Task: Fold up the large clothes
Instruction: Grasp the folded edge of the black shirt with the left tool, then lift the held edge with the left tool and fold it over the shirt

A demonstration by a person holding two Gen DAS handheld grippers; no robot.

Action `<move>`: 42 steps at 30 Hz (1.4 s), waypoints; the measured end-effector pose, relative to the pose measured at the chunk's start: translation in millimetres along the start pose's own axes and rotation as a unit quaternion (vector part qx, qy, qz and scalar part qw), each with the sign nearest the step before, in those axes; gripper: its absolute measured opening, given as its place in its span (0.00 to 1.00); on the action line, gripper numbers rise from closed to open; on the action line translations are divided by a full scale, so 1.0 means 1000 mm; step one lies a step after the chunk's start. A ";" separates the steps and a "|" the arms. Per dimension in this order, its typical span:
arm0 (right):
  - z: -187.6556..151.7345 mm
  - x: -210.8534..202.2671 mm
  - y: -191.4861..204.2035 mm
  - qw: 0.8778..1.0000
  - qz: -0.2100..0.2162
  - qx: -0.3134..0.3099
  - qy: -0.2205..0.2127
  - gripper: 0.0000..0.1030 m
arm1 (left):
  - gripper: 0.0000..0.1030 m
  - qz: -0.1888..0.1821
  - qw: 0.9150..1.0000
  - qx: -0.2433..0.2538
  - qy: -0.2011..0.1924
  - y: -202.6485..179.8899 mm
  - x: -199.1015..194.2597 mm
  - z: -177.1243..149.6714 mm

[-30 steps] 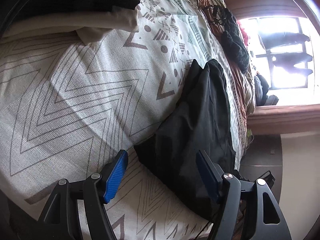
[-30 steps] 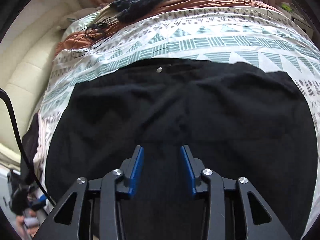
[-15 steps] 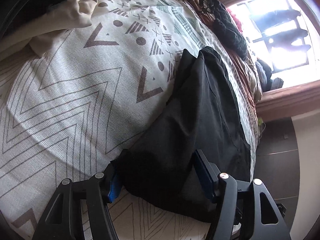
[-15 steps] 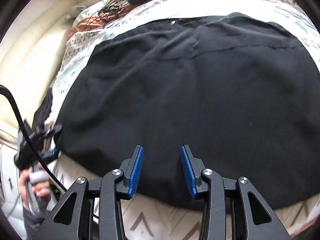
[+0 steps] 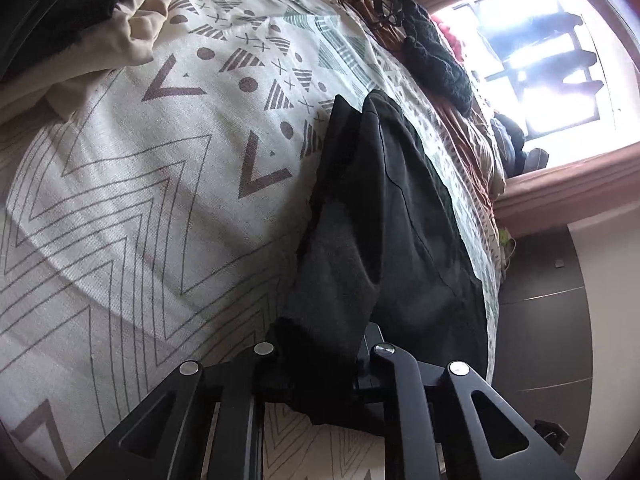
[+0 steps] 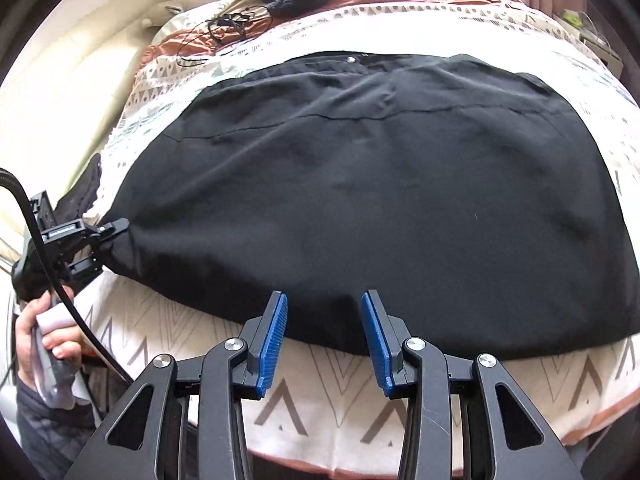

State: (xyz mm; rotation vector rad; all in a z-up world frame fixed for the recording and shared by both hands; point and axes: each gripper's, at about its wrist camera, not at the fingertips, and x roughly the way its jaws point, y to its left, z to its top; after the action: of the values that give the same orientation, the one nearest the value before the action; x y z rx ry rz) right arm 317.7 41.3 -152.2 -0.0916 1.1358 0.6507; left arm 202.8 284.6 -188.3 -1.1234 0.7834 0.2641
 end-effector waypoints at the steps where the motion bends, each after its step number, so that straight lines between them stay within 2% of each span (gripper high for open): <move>1: -0.002 -0.001 -0.004 1.000 0.000 0.003 0.002 0.38 | 0.16 -0.003 1.000 -0.003 -0.001 0.000 -0.002 -0.003; 10: -0.020 -0.011 -0.009 1.000 -0.009 -0.007 0.003 0.38 | 0.16 -0.026 0.999 -0.025 -0.001 0.008 -0.027 -0.036; 16: -0.023 -0.015 -0.002 1.000 -0.010 -0.020 -0.004 0.37 | 0.17 -0.023 0.999 -0.028 0.003 0.007 -0.027 -0.036; 19: -0.021 -0.015 0.004 0.999 -0.024 -0.036 -0.009 0.37 | 0.18 -0.018 0.999 -0.034 0.006 0.009 -0.024 -0.034; 21: -0.022 -0.006 0.008 0.998 -0.041 -0.040 0.002 0.37 | 0.18 -0.017 0.999 -0.039 0.012 0.012 -0.021 -0.034; 24: -0.022 0.013 0.003 0.999 -0.038 -0.017 0.025 0.37 | 0.29 -0.026 0.997 -0.065 0.022 0.020 -0.019 -0.033; 25: -0.022 0.018 0.002 0.999 -0.040 -0.015 0.029 0.37 | 0.36 -0.032 0.996 -0.075 0.023 0.023 -0.020 -0.034; 26: -0.022 0.021 0.003 0.998 -0.044 -0.018 0.030 0.37 | 0.44 -0.039 0.996 -0.082 0.022 0.026 -0.021 -0.034; 29: -0.021 0.026 0.007 0.998 -0.053 -0.025 0.027 0.37 | 0.55 -0.054 0.995 -0.083 0.013 0.030 -0.028 -0.038; 34: -0.012 0.037 0.006 0.998 -0.058 -0.020 0.020 0.37 | 0.56 -0.054 0.996 -0.070 0.011 0.031 -0.032 -0.046; 42: 0.005 0.049 0.001 0.998 -0.062 -0.014 0.011 0.35 | 0.56 -0.007 1.000 -0.010 0.015 0.012 -0.013 -0.052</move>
State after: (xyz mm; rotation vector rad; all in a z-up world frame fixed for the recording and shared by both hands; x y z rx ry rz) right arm 334.4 65.0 -192.2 -0.1923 1.1329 0.5552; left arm 164.6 246.2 -199.1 -1.1530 0.8011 0.2449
